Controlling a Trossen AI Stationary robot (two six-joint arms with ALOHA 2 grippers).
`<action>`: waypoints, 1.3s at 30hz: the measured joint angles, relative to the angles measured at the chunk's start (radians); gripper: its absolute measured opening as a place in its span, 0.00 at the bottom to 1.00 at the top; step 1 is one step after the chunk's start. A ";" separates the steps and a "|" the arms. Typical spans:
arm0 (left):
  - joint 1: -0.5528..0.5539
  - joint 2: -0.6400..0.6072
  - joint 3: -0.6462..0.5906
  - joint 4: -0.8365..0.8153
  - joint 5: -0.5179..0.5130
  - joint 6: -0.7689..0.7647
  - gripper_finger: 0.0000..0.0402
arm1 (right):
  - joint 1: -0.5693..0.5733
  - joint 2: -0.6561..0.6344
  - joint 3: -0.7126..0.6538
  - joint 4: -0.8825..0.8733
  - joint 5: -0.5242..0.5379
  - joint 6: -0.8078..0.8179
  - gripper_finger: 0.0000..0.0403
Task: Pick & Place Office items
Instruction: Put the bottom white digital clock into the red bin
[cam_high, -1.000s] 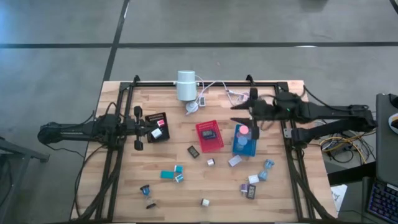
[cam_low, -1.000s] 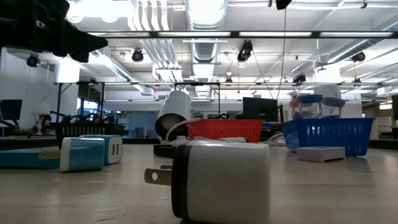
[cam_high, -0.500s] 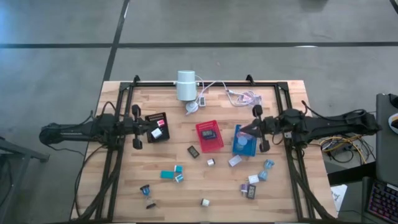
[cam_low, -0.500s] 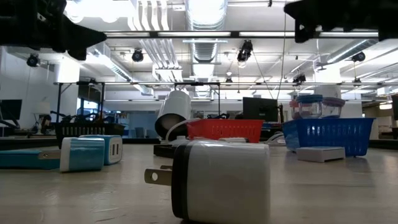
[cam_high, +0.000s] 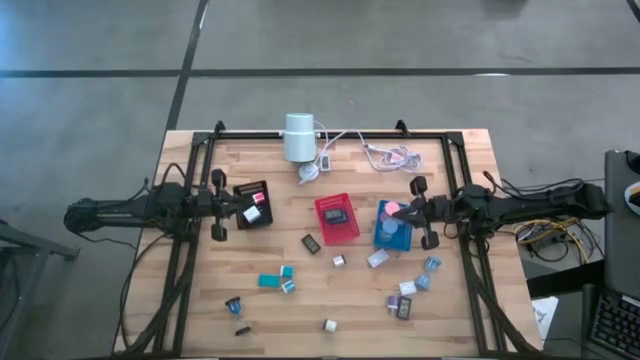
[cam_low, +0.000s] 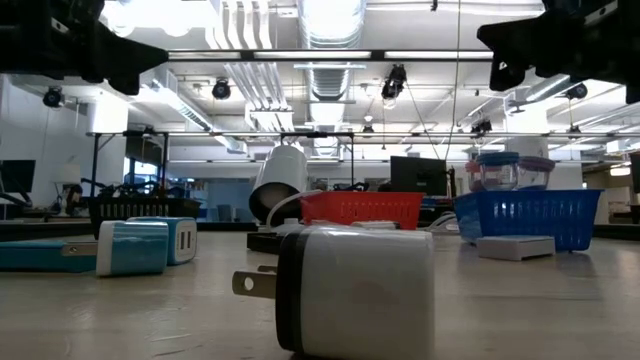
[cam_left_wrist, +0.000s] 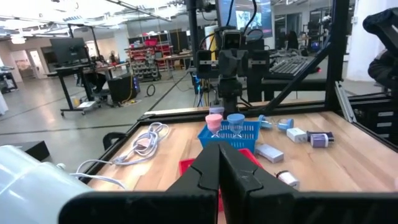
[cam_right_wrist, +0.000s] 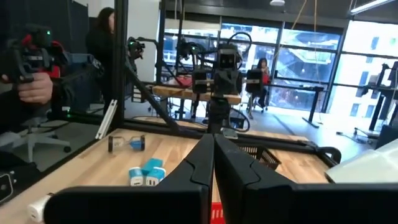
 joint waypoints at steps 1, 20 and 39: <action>0.000 -0.001 0.000 0.000 0.001 -0.001 0.01 | 0.000 -0.002 -0.001 0.000 0.000 0.000 0.02; 0.000 -0.006 0.000 -0.049 -0.007 -0.013 0.01 | 0.000 -0.238 -0.100 -0.017 0.001 0.002 0.02; 0.000 -0.005 0.000 -0.037 -0.007 -0.012 0.01 | 0.000 -0.262 -0.099 -0.105 0.004 -0.005 0.02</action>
